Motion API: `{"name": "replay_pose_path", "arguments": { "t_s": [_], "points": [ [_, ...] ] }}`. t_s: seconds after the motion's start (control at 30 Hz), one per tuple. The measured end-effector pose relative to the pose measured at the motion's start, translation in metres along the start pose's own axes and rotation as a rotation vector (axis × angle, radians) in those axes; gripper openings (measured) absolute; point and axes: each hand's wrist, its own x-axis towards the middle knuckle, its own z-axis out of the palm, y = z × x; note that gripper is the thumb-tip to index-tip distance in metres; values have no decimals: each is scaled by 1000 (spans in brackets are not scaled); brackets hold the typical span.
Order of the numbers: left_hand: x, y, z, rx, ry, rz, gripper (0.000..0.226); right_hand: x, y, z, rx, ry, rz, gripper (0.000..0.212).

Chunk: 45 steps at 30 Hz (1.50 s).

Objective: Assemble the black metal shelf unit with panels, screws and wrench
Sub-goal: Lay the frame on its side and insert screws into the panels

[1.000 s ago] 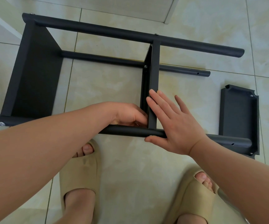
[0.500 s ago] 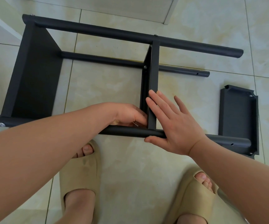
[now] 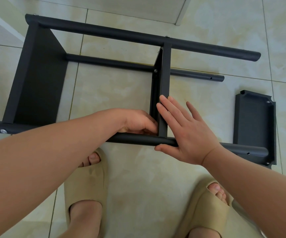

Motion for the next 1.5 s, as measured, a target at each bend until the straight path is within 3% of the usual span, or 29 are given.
{"name": "replay_pose_path", "arguments": {
  "t_s": [0.13, 0.23, 0.43, 0.73, 0.83, 0.97, 1.07, 1.23, 1.5],
  "points": [
    [1, -2, -2, -69, 4, 40, 7, 0, 0, 0, -3, -3, -1, 99],
    [2, 0, -1, -183, -13, 50, 20, 0, 0, -1, -2, -7, 0, 99],
    [1, 1, -1, 5, -9, 15, 8, 0, 0, -1, 6, -9, 0, 99],
    [-1, 1, -1, -158, -87, 86, 17, 0, -1, -1, 17, -7, -1, 99],
    [-4, 5, 1, -148, -11, 64, 19, 0, 0, -1, 18, -22, -2, 99],
    [-14, 9, 8, 442, 362, 134, 11, -1, -4, -6, 18, -91, 26, 99],
    [-35, 9, 18, 790, 460, 48, 17, -5, -12, -17, 18, -181, 81, 100],
    [-84, 22, 24, 1017, 495, -70, 27, -15, -27, -61, 120, -311, 253, 88],
    [-90, 110, 37, 1219, 726, 189, 33, -60, 5, -103, 77, -291, 320, 75]
  ]
}}
